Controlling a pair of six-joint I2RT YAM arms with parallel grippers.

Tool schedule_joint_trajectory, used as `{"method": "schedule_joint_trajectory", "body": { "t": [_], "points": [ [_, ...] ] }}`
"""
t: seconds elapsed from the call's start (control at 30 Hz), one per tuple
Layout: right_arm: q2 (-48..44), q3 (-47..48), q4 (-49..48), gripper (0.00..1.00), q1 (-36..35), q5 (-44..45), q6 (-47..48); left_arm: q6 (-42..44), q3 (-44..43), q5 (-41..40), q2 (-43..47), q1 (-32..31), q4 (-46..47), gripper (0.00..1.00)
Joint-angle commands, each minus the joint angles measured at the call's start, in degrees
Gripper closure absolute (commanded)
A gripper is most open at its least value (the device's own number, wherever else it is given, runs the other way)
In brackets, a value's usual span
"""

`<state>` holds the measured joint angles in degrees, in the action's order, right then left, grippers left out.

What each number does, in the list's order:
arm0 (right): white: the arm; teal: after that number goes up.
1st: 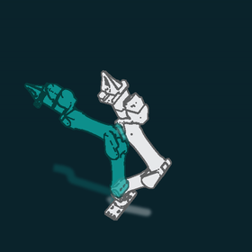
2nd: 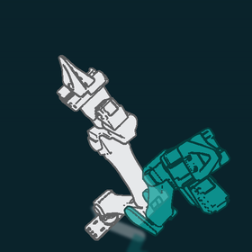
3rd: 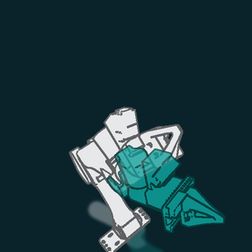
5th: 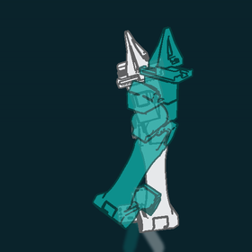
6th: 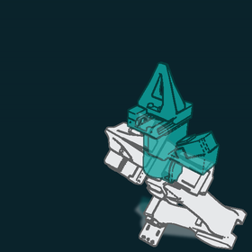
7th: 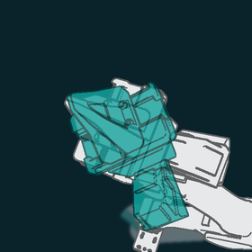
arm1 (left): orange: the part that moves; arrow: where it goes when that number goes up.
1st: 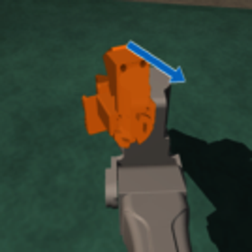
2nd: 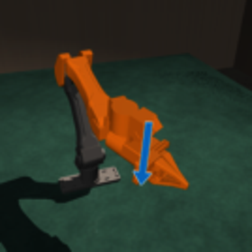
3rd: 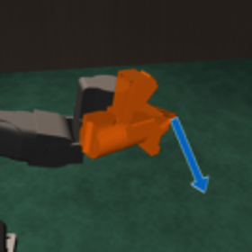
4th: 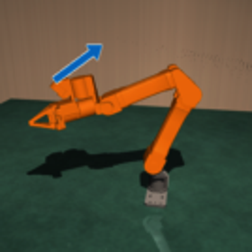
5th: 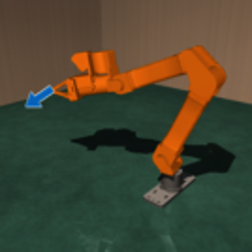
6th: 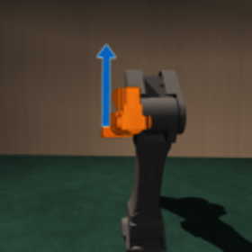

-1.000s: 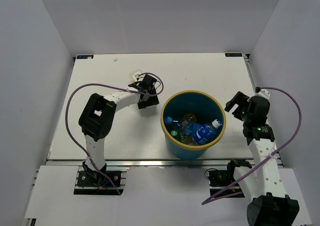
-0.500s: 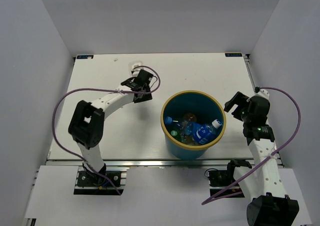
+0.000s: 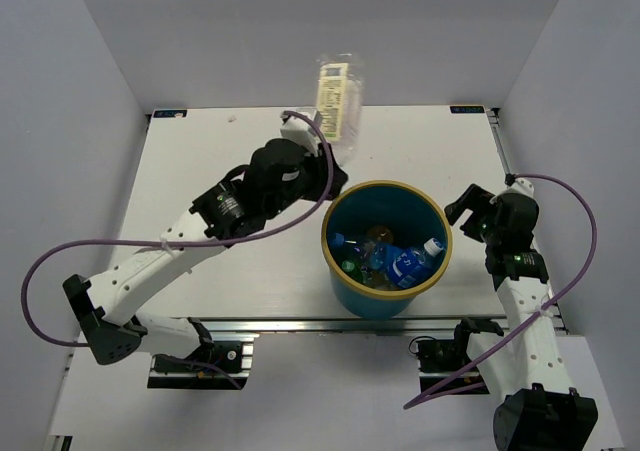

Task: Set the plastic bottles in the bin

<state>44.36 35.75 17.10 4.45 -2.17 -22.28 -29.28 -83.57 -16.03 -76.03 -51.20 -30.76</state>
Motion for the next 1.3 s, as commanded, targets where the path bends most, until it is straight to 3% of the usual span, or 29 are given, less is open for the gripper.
{"method": "schedule_joint_trajectory", "body": {
  "t": [0.0,0.27,0.47,0.77,0.9,1.03,1.1,1.13,1.2,1.27],
  "points": [
    [-0.2,-0.3,-2.7,0.11,0.2,-1.3,0.7,0.6,-2.6,4.1,-0.3,-6.0,-1.7,1.0],
    [-0.1,-0.9,-3.4,0.11,0.2,-2.4,0.7,-0.9,-9.1,-5.3,-6.1,-26.3,-10.4,0.98],
    [-0.8,-1.5,-3.3,0.11,0.2,-2.1,0.7,-4.8,-12.0,-10.8,-6.4,-29.5,-15.4,0.96],
    [-0.9,-1.5,-3.2,0.11,0.2,-3.2,0.7,-9.6,-9.6,-9.9,-4.2,-30.7,-19.1,0.83],
    [-0.9,-1.6,-3.2,0.11,0.2,-3.0,0.7,-10.5,-9.6,-10.2,-4.3,-30.9,-20.9,0.69],
    [-0.8,-1.5,-3.3,0.11,0.2,-3.0,0.7,-10.9,-9.1,-11.7,-3.4,-30.9,-21.1,0.25],
    [-0.7,-1.4,-3.3,0.11,0.2,-3.1,0.7,-10.5,-9.2,-11.7,-2.9,-30.9,-20.8,0.12],
    [-0.7,-1.4,-3.3,0.11,0.2,-3.1,0.7,-10.3,-9.5,-11.7,-2.7,-30.9,-20.8,0.12],
    [-0.6,-1.4,-3.4,0.11,0.2,-3.1,0.7,-9.6,-10.3,-11.8,-2.5,-30.9,-20.5,0.02],
    [-0.6,-1.4,-3.4,0.11,0.2,-3.0,0.7,-9.1,-11.0,-12.4,-2.3,-31.0,-20.5,0.02]
  ]
}}
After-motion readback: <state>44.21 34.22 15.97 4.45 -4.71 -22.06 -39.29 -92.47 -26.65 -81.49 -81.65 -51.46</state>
